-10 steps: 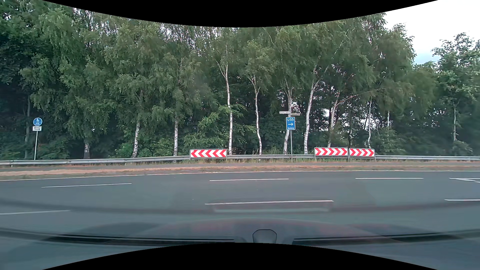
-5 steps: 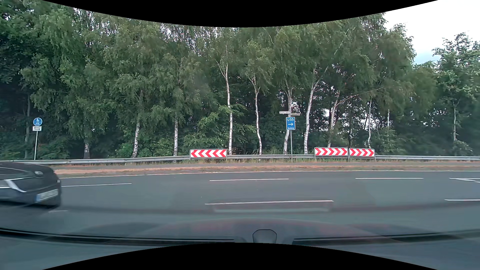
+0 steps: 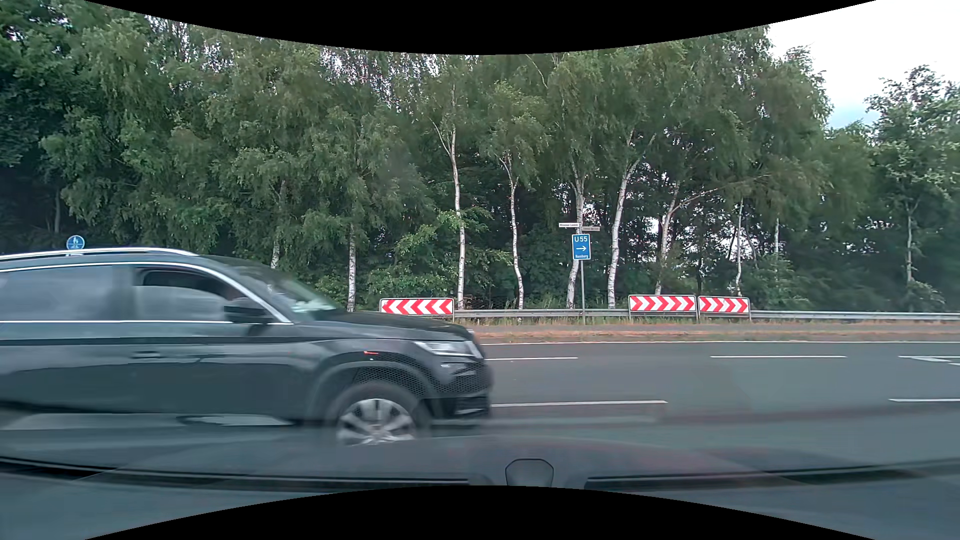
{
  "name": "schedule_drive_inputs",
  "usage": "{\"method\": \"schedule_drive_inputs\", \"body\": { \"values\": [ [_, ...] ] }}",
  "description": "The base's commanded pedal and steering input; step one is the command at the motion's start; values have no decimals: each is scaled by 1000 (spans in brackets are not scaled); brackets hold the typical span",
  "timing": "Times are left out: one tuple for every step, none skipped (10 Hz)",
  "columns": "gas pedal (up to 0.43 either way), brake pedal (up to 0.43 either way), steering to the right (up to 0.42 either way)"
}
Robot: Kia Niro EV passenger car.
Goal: Follow the waypoints while adhering to traffic rules and regulations
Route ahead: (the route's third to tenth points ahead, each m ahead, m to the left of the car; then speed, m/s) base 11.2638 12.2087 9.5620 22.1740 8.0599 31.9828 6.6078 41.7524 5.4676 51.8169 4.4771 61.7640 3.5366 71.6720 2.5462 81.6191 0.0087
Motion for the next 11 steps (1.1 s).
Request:
{"method": "schedule_drive_inputs", "body": {
  "values": [
    [0, 238, -289],
    [0, 238, -289],
    [0, 238, -289],
    [0, 238, -289],
    [0, 238, -289],
    [0, 238, -288],
    [0, 238, -289],
    [0, 238, -289],
    [0, 238, -289],
    [0, 238, -289],
    [0, 238, -288]
  ]
}}
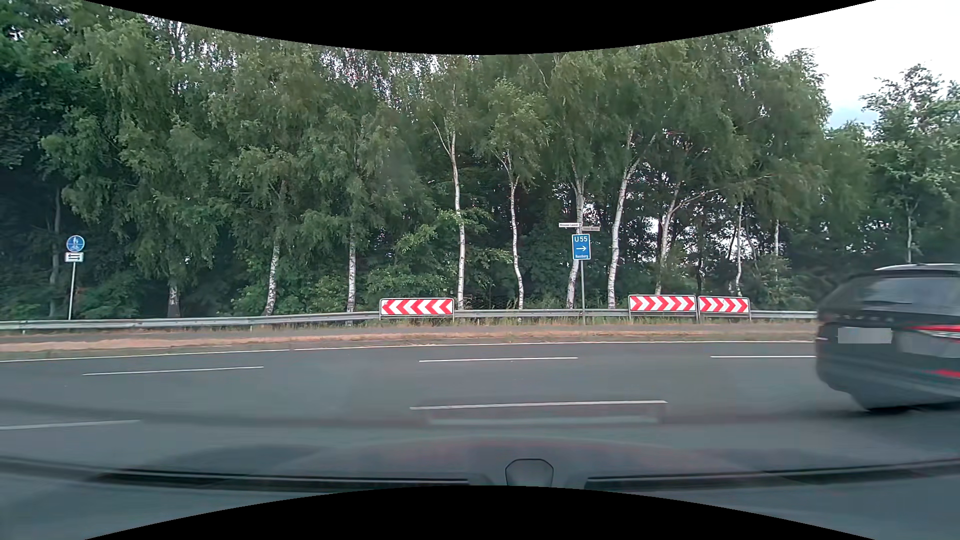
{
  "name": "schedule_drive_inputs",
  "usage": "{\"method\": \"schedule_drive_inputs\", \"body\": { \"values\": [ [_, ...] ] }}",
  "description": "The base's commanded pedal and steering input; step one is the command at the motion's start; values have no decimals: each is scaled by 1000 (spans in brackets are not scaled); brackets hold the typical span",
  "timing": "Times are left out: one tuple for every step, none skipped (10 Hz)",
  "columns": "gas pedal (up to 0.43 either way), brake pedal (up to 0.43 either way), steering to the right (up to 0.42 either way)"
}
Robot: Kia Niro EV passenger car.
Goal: Follow the waypoints while adhering to traffic rules and regulations
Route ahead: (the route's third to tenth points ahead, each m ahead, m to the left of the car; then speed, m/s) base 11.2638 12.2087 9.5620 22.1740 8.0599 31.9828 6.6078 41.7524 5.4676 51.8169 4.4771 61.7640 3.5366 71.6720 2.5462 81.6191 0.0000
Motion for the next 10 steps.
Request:
{"method": "schedule_drive_inputs", "body": {
  "values": [
    [0, 238, -289],
    [0, 238, -289],
    [0, 238, -288],
    [0, 238, -288],
    [0, 238, -289],
    [0, 238, -289],
    [0, 238, -289],
    [0, 238, -289],
    [0, 244, -289],
    [0, 238, -289]
  ]
}}
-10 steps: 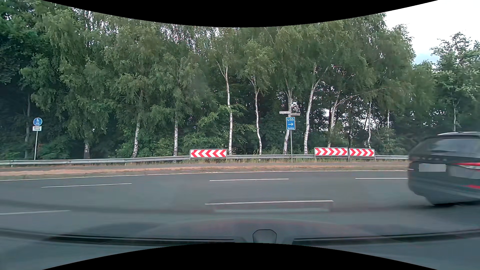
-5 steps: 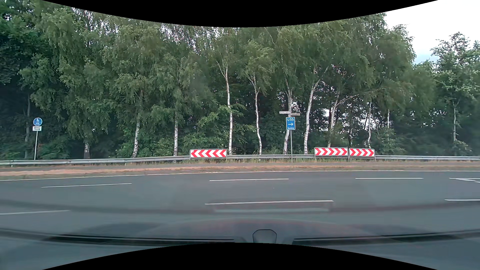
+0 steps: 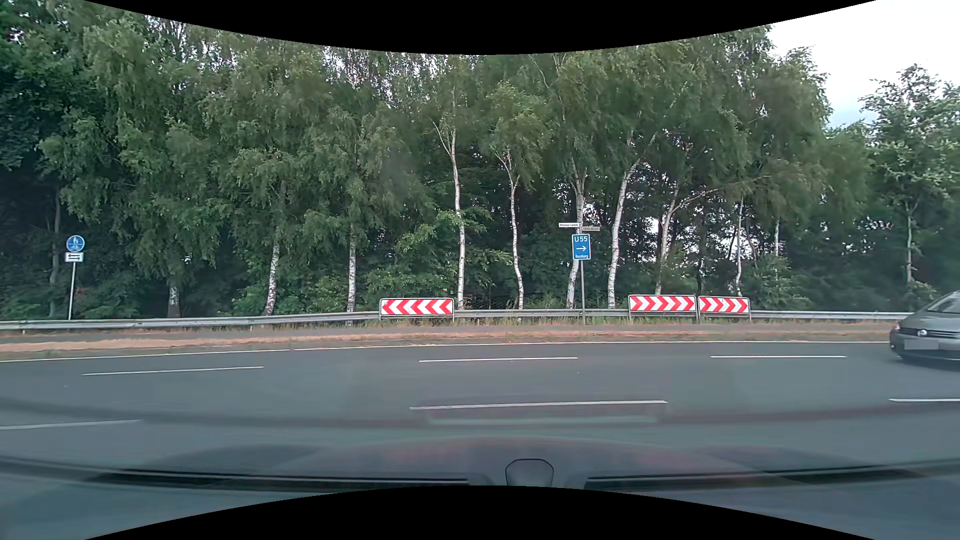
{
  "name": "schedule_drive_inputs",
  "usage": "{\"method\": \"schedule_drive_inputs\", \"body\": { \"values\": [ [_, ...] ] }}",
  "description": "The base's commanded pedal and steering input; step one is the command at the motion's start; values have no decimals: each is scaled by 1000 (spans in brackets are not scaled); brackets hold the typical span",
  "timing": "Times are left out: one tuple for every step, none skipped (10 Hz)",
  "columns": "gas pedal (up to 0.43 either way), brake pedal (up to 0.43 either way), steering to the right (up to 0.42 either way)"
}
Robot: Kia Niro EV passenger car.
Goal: Follow the waypoints while adhering to traffic rules and regulations
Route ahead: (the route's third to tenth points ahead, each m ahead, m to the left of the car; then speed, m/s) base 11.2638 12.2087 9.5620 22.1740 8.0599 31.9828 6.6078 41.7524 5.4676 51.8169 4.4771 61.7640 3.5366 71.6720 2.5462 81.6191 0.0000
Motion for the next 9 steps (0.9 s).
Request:
{"method": "schedule_drive_inputs", "body": {
  "values": [
    [0, 244, -288],
    [0, 244, -289],
    [0, 244, -289],
    [0, 244, -288],
    [0, 244, -289],
    [0, 244, -289],
    [0, 244, -289],
    [0, 244, -289],
    [0, 244, -289]
  ]
}}
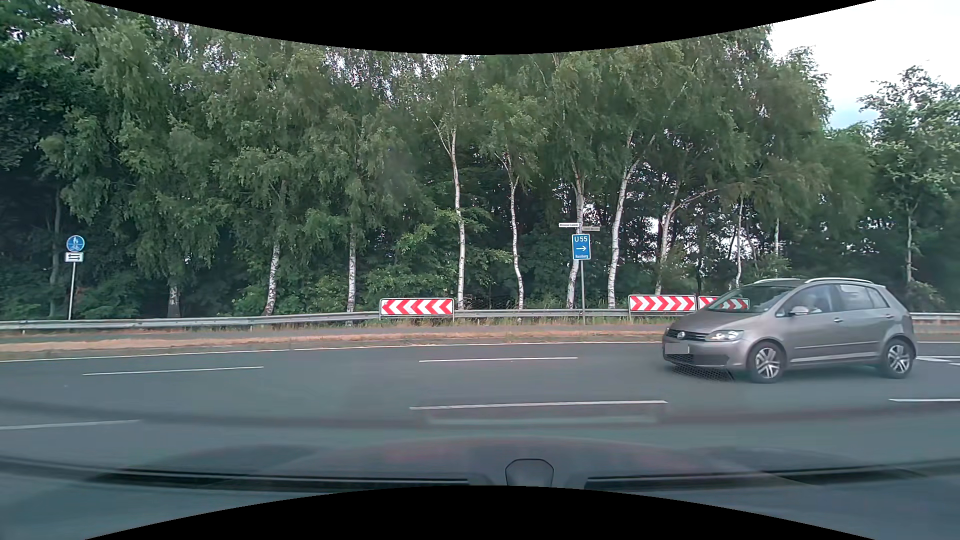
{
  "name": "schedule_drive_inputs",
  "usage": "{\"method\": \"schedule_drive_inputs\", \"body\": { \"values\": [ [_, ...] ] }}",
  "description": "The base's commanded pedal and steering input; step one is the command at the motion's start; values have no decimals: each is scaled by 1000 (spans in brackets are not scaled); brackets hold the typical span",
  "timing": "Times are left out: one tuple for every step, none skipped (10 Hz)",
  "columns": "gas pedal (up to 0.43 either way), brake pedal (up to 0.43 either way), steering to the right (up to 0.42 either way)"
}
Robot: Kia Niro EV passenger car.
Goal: Follow the waypoints while adhering to traffic rules and regulations
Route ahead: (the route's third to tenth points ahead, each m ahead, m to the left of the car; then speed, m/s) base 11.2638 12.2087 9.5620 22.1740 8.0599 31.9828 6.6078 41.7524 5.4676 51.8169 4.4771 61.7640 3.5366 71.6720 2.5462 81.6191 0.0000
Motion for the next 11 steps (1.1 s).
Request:
{"method": "schedule_drive_inputs", "body": {
  "values": [
    [0, 244, -289],
    [0, 244, -288],
    [0, 244, -289],
    [0, 244, -288],
    [0, 244, -289],
    [0, 244, -289],
    [0, 244, -289],
    [0, 244, -289],
    [0, 244, -289],
    [0, 244, -289],
    [0, 244, -289]
  ]
}}
